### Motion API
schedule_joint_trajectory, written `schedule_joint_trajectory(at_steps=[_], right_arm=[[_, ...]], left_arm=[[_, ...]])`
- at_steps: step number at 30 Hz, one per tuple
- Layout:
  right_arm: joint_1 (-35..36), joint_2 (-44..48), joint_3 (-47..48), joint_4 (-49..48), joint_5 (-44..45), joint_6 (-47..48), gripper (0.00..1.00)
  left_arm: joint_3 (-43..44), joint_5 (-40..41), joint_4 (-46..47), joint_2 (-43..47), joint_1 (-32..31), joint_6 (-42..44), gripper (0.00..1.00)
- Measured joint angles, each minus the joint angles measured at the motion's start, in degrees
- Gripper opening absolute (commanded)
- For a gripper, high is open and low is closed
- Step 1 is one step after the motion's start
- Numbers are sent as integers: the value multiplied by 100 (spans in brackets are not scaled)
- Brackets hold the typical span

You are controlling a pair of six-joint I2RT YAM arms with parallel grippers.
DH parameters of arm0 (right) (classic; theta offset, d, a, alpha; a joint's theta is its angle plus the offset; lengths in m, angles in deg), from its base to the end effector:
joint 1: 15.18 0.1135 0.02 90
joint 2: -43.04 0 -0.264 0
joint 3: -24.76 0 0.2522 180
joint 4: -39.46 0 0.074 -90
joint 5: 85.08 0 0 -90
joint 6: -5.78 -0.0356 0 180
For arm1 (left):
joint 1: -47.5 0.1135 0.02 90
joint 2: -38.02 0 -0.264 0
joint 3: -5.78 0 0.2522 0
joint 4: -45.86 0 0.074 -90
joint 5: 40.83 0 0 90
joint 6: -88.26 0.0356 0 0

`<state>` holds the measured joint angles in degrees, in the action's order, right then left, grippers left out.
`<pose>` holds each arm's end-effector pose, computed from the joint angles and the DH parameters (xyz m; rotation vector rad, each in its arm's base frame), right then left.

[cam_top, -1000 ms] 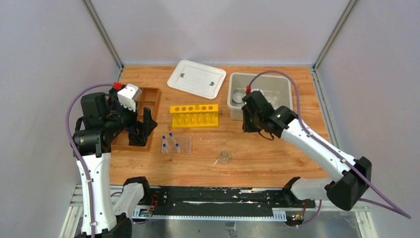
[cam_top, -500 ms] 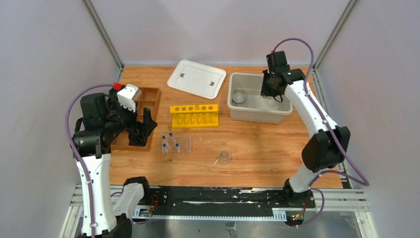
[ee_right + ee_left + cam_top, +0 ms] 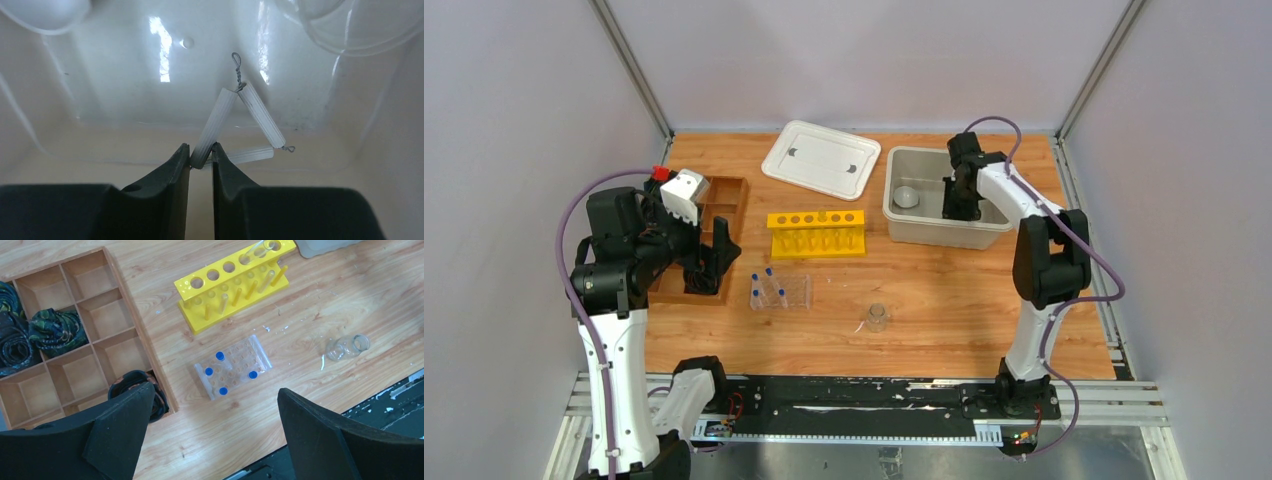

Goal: Organize the chemistry lab equipment

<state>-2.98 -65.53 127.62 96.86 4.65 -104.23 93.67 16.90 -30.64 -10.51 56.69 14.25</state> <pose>0.3954 0.0857 0.2409 0.1814 2.6799 0.1842 0.1246 0.0009 0.4084 0.4273 2.0849 -0.3665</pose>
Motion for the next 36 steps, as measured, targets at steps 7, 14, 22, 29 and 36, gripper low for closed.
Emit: schedule_joint_trajectory(at_steps=[7,14,22,29,36], right_arm=[[2,-140,-356,-212,129,-151,26],[83,457,-337,-280,356,-227,52],[684,1650,109,-127,715,-92,96],[608,3294,-1241,-1209,-374,-599,100],[1373,3801,-2238,-1469,-378,-555,100]], left_arm=[[0,-2,-2,-118,0,-17,100],[0,2,0,-232,0,-17,100],[0,35,0,-273,0,-17,100],[0,81,0,-326,0,-13,100],[0,105,0,-323,0,7,100]])
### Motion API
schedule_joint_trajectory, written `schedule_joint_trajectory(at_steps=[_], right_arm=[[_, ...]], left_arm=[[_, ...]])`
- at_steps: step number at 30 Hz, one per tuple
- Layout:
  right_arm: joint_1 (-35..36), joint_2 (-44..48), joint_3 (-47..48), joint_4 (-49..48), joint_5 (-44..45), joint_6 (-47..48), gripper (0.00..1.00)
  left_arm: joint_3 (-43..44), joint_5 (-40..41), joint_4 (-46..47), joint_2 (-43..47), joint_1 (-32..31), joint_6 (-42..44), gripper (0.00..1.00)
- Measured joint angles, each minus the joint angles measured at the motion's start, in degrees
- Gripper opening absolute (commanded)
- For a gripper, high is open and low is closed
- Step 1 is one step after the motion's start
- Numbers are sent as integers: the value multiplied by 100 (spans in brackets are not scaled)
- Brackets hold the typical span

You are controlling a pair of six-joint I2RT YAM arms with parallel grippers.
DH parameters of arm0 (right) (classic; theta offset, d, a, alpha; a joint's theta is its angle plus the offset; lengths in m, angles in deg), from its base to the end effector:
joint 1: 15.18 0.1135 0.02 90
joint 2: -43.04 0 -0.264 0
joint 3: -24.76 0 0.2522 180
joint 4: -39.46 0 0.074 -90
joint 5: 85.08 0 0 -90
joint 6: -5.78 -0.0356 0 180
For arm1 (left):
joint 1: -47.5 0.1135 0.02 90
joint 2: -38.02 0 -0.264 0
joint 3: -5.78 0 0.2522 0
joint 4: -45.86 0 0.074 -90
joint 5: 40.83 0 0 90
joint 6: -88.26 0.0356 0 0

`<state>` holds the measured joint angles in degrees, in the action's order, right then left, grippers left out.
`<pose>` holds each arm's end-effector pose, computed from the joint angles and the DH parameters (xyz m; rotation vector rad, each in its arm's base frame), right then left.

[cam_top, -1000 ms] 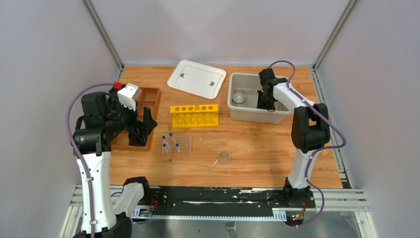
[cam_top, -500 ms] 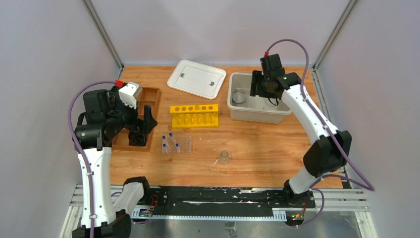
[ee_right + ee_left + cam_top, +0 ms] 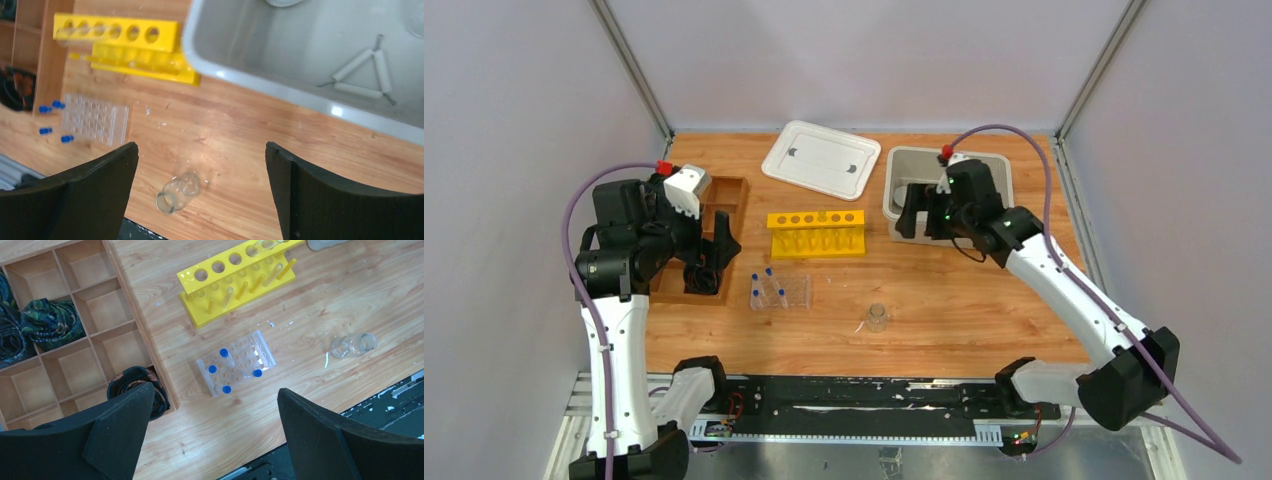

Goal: Organize the chemistry lab equipment

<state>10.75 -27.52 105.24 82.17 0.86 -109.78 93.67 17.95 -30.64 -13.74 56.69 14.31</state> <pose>0.2441 0.1215 0.3466 -0.0497 2.2016 0.5918 0.1410 0.0041 0.4019 0.4085 2.1430 -0.3713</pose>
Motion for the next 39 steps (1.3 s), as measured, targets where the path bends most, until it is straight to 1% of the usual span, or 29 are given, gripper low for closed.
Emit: schedule_joint_trajectory(at_steps=[2,3,6,9,11,19,22,27,39], right_arm=[[529,17,22,26,153,127,100],[754,33,20,63,240,170,97],[1405,68,-35,138,525,267,89],[1939,90,-267,166,737,271,75],[2275,66,-442,225,828,260,69],[3235,-496,-636,225,1054,92,64],[3423,-831,-660,225,1128,79,63],[3456,-1266,-660,221,1231,81,61],[3456,-1445,-850,188,1327,87,50]], left_arm=[[0,2,0,-2,0,0,100],[2,24,0,-2,0,2,100],[7,101,0,-2,0,7,100],[9,190,0,17,0,33,100],[9,216,0,46,0,44,100],[7,273,0,146,0,42,100],[9,297,-2,133,0,39,100],[11,323,0,129,0,13,100],[109,376,0,120,0,-20,100]])
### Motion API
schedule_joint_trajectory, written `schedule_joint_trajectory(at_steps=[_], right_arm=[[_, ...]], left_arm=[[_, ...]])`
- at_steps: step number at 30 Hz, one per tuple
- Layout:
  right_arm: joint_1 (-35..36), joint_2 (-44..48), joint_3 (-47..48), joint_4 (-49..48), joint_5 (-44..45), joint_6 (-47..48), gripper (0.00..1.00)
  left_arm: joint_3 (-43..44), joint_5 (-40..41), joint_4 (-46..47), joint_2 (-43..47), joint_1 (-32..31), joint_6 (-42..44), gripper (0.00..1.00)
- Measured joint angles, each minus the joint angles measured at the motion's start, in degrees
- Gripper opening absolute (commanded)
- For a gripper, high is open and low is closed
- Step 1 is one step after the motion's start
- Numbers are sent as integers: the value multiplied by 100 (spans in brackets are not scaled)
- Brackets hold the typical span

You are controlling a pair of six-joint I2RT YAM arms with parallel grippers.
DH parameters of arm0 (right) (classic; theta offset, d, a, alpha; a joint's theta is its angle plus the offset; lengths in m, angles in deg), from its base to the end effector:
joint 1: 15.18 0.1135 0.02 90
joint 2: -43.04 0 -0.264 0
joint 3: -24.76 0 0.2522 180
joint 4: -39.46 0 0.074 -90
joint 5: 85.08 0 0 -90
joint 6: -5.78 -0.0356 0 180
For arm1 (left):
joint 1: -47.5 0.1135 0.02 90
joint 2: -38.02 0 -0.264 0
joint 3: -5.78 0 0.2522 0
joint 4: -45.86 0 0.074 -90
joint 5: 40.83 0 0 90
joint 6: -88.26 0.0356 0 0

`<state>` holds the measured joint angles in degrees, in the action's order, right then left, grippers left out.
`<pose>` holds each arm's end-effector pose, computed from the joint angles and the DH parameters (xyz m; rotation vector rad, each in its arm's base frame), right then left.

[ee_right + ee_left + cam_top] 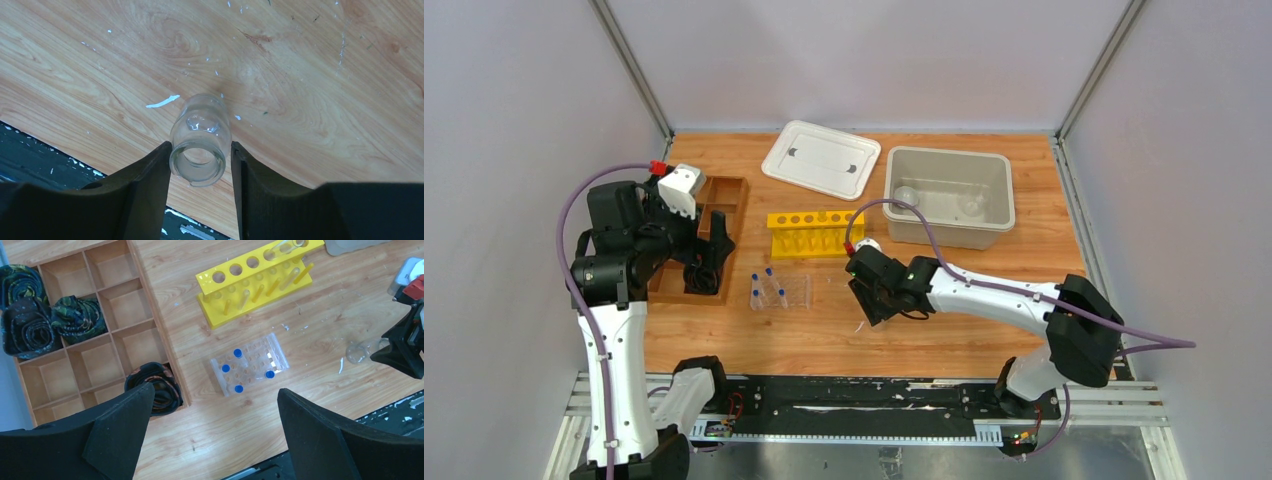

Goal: Organize the chemistry lab equipment

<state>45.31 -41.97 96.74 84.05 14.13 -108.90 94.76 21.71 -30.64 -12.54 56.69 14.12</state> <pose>0.1533 0.2593 0.2275 -0.7407 2.4900 0.3562 0.1339 0.0050 0.4090 0.3801 2.1300 -0.2856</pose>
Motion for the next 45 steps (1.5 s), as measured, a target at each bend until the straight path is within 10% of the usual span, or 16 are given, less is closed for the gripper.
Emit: schedule_joint_trajectory(at_steps=[7,15,26,32,45], right_arm=[[0,-57,2,-42,-7,7,45],[0,-109,92,44,-13,79,0],[-149,507,1495,1088,444,527,0],[-1506,529,3204,1255,542,1008,0],[-3270,-2345,5184,1458,317,1349,0]], left_arm=[[20,42,0,-9,0,0,100],[22,74,0,-11,0,2,100],[22,101,0,-17,0,22,100],[26,107,0,-17,0,22,100],[87,111,4,-402,0,-127,100]])
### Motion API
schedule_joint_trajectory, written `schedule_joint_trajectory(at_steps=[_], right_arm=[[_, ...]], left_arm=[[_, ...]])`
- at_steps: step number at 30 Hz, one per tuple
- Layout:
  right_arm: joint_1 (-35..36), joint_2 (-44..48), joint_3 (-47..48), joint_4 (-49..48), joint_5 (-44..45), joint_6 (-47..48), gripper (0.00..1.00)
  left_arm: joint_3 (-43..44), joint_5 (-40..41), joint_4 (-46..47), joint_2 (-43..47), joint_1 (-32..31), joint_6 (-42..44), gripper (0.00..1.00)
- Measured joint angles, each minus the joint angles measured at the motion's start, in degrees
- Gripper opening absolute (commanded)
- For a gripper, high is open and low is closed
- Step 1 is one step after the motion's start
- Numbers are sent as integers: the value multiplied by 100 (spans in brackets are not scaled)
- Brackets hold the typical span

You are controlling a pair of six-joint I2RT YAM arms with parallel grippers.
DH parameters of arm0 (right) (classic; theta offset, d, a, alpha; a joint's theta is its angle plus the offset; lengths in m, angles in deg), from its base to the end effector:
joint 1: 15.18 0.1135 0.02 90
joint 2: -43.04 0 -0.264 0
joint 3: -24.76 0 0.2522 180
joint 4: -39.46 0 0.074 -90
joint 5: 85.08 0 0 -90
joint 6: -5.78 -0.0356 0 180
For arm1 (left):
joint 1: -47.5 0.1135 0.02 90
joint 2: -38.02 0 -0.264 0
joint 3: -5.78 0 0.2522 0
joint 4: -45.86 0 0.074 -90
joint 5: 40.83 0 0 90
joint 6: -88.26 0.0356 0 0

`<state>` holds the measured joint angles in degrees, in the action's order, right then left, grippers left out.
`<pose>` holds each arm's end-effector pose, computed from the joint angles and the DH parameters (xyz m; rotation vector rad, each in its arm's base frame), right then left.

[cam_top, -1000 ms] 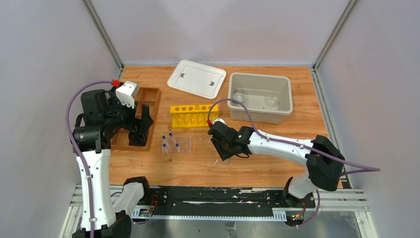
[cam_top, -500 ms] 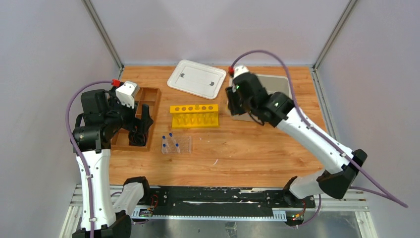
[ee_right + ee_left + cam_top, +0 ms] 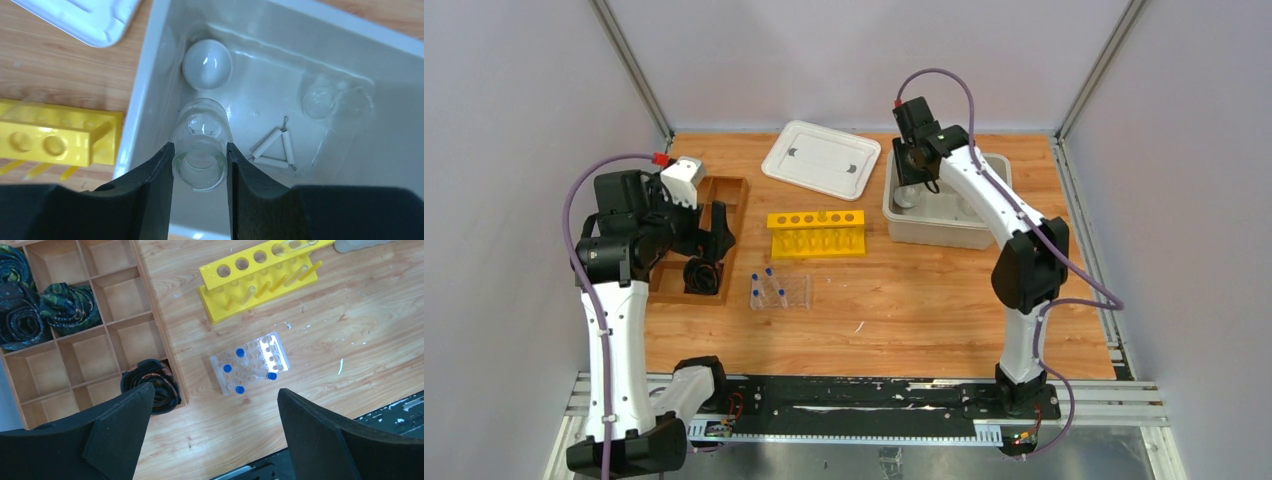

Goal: Organize the chemistry lab equipment

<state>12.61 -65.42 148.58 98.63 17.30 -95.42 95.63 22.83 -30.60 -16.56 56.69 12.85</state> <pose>0.3798 0.1915 0.3554 -0.2278 2.3039 0.0927 0.1532 0.0088 0.4045 0.3379 2.1924 -0.2989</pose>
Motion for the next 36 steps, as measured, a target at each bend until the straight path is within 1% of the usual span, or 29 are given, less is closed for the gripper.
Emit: schedule_joint_trajectory(at_steps=[3,6,8,11,15,17,20,22,24,29,32,34,36], right_arm=[[-96,-498,0,83,-186,-31,0],[-162,-800,-70,72,-372,-120,0],[-186,-850,-179,68,-498,-168,0],[-208,-870,-308,11,-678,-245,1],[-223,-931,-374,-116,-964,-284,9],[-256,-979,-398,-181,-1115,-293,16],[-317,-1010,-514,-256,-1296,-295,34],[-358,-1010,-629,-291,-1421,-295,42],[-385,-1010,-776,-365,-1558,-295,48],[-422,-831,-1196,-584,-1847,-304,54],[-422,-610,-1576,-741,-1956,-308,56],[-422,-485,-1893,-863,-2011,-326,58],[-422,-42,-2385,-1073,-2050,-387,61]], left_arm=[[4,4,59,-164,0,-90,99],[173,28,186,-560,0,-214,91],[442,68,308,-966,-31,-315,85],[1025,247,520,-1742,-225,-466,81],[1709,645,892,-2874,-780,-649,79],[2090,822,927,-3462,-1045,-708,76],[2876,931,1021,-4439,-1276,-813,63],[3414,988,1088,-5045,-1303,-907,62],[3956,1045,1145,-5633,-1318,-931,62],[5169,1364,1237,-7034,-1436,-925,60],[5630,1467,1300,-7694,-1510,-927,58],[5864,1532,1335,-8067,-1545,-927,53],[6035,1670,1408,-8376,-1565,-940,48]])
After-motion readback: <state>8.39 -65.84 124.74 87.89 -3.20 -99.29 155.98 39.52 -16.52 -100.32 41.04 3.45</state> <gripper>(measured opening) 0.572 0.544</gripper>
